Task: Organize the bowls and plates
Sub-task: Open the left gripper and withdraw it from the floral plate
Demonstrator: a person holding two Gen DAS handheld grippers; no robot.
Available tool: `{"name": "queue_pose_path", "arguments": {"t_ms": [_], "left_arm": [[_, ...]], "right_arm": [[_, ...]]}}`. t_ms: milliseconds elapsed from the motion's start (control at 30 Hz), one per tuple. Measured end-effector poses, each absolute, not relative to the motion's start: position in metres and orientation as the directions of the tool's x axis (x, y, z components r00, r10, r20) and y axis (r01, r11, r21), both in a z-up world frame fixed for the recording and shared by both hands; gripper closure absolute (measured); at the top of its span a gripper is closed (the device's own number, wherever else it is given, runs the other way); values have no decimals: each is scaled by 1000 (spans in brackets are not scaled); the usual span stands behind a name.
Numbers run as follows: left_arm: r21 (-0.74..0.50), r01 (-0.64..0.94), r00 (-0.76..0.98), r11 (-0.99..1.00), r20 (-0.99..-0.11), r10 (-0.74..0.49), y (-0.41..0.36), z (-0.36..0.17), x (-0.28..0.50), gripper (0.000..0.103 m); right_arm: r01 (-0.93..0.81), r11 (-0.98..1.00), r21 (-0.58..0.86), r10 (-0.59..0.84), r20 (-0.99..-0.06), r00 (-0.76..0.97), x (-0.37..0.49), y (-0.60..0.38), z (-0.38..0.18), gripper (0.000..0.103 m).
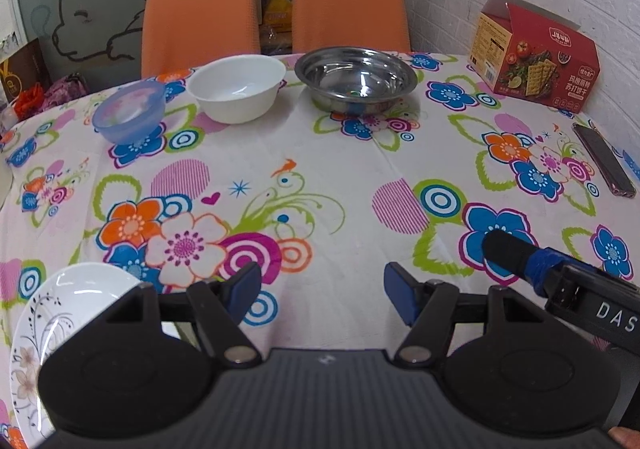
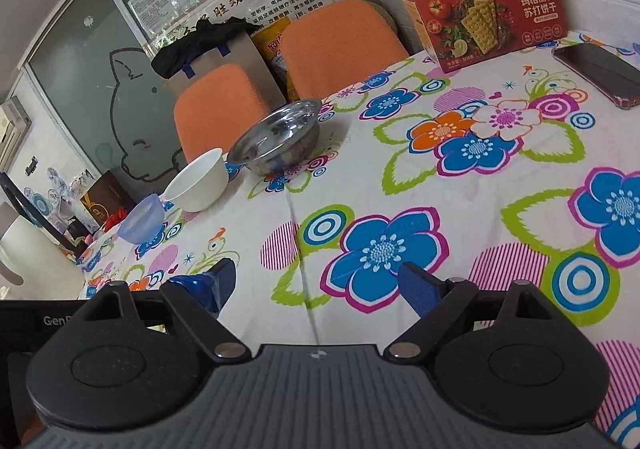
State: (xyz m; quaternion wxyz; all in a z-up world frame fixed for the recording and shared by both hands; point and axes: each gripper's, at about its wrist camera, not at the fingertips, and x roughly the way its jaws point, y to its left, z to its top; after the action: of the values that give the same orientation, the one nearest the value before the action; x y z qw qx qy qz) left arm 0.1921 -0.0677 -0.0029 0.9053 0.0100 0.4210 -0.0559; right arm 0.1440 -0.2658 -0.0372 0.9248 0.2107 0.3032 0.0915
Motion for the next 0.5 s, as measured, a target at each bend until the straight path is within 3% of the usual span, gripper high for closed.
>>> {"name": "queue_pose_path", "arguments": {"t_ms": [500], "left_arm": [[-89,110,645,990,-751,-140,-51,6,186,35]], "right_arm": [[-99,949,298,247,-514,821,155,-244,-7,28]]}}
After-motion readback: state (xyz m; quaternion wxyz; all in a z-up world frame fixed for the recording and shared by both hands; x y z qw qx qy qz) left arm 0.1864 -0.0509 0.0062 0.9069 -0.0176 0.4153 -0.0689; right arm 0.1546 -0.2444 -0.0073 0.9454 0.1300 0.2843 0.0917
